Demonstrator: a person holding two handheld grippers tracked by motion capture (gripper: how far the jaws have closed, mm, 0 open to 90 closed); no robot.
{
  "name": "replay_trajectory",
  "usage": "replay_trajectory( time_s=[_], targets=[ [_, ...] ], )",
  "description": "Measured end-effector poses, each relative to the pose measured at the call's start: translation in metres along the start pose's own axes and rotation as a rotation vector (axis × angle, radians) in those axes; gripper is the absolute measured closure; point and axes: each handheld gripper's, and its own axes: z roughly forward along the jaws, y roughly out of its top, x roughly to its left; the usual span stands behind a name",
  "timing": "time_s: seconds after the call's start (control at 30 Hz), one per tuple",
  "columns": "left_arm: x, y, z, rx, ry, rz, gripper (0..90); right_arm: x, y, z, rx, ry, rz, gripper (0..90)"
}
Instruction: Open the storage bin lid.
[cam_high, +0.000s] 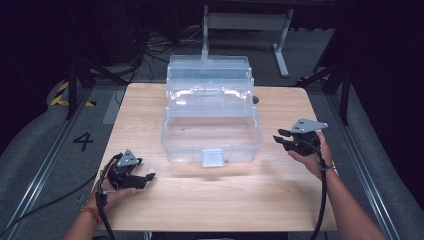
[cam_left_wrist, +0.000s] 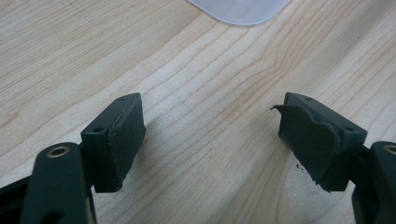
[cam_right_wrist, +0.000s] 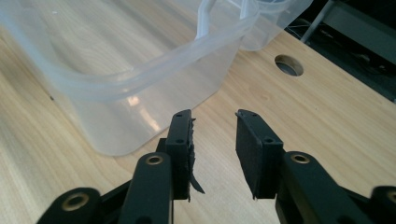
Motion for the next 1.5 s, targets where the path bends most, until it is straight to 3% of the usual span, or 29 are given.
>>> replay_trajectory(
  time_s=[0.4,0.83,0.93,1.03,1.13,1.23,1.5],
  targets=[
    [0.000,0.001,0.001,0.002,-0.002,-0.003,22.1,0.006,-0.039,-0.016,0.040,0.018,0.049,50.8],
    [0.000,0.001,0.001,0.002,-0.001,-0.004,22.0,0.017,-0.089,-0.031,0.087,-0.010,0.066,35.3],
    [0.000,0.001,0.001,0.003,0.000,-0.002,22.0,0.020,-0.101,-0.033,0.107,-0.032,0.083,33.1],
    [0.000,0.001,0.001,0.003,-0.001,-0.002,22.0,0.022,-0.114,-0.036,0.115,-0.012,0.120,31.6],
    [0.000,0.001,0.001,0.002,0.000,-0.004,22.0,0.024,-0.121,-0.038,0.125,-0.019,0.127,28.9],
    [0.000,0.001,0.001,0.003,-0.001,-0.003,22.0,0.026,-0.133,-0.045,0.088,-0.010,0.200,25.0],
    [0.000,0.001,0.000,0.002,0.004,-0.004,21.9,0.023,-0.136,-0.046,0.100,0.030,0.235,21.7]
  ],
)
